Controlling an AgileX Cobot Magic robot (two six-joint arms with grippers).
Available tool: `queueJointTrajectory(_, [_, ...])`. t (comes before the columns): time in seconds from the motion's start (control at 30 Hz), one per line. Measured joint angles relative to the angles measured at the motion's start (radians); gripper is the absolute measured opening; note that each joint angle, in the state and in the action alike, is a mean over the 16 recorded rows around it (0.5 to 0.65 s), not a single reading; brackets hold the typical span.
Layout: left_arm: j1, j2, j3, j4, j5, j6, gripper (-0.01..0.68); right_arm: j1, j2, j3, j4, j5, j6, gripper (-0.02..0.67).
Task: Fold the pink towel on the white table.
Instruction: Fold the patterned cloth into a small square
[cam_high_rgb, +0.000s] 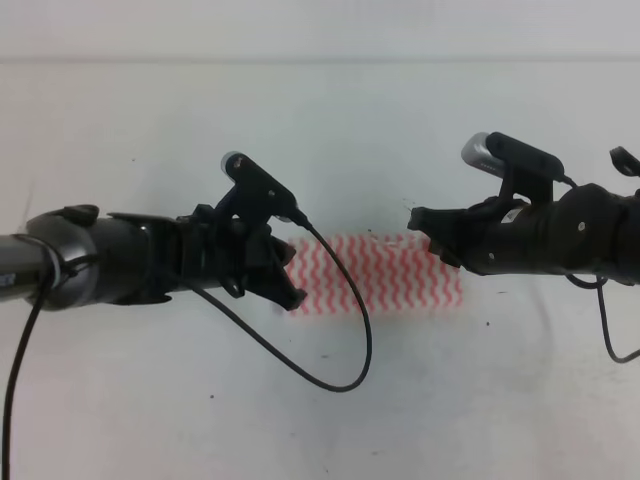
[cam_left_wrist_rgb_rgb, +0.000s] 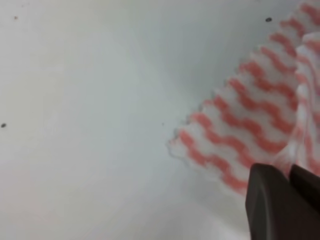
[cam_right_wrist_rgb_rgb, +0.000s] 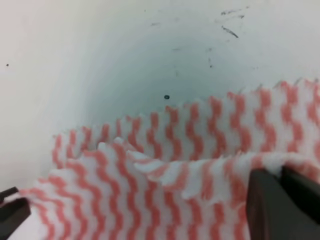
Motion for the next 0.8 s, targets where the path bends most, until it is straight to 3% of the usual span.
queueJointTrajectory(0.8, [0.001,0.012,-0.008,-0.003,0.004,0.032,-0.004,0.0,0.04,-0.002,-0.008,-0.011,0.0,-0.017])
